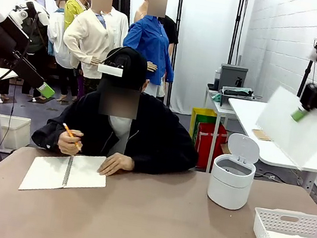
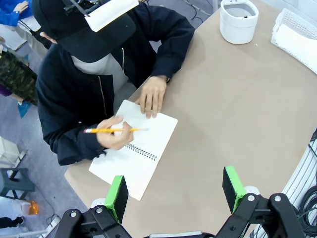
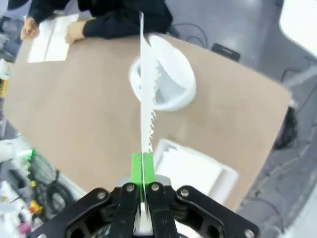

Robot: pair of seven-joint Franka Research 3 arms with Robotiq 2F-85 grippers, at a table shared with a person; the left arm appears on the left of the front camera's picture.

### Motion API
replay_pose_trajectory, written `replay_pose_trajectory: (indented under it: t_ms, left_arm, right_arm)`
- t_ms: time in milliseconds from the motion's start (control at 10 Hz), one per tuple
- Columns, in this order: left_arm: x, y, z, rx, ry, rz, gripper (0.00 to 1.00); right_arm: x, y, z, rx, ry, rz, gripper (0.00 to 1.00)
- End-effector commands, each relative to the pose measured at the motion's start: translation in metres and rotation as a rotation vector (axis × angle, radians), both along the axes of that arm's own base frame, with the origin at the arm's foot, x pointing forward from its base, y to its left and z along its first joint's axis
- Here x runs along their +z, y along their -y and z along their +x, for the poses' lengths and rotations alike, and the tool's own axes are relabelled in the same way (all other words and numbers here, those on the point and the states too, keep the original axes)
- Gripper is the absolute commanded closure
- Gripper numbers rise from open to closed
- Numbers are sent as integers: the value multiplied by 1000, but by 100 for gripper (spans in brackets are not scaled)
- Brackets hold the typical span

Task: Sort the paper based on its condition.
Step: If a person hands you a paper, place it in the Organizing basket , and if it's crumpled, put it in the Trash can.

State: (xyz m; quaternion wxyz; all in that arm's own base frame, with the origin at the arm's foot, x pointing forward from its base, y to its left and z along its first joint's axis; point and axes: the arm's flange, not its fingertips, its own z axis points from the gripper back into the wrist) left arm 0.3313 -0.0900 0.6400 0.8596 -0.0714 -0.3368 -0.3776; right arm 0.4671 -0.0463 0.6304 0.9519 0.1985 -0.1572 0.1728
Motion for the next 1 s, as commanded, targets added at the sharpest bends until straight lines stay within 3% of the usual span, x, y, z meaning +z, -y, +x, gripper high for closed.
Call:
replay_pose_trajectory:
  t_ms: [0, 400, 600, 700, 800, 900]
  left_arm:
    - [-1, 0, -1, 6, -3, 9, 0]
    - [-1, 0, -1, 6, -3, 9, 0]
    - [-1, 0, -1, 6, -3, 9, 0]
    - [-1, 0, -1, 6, -3, 9, 0]
    - [-1, 0, -1, 6, -3, 9, 0]
    - [-1, 0, -1, 6, -3, 9, 0]
  right_arm:
    - [-28, 12, -34, -113, -49, -20, 100]
    - [-62, 28, -95, -287, -215, -60, 100]
    - [-68, 31, -115, -254, -281, -75, 100]
    - [-69, 36, -109, -243, -326, -76, 100]
    - [-67, 32, -106, -257, -243, -59, 100]
    - [-67, 32, -106, -257, -243, -59, 100]
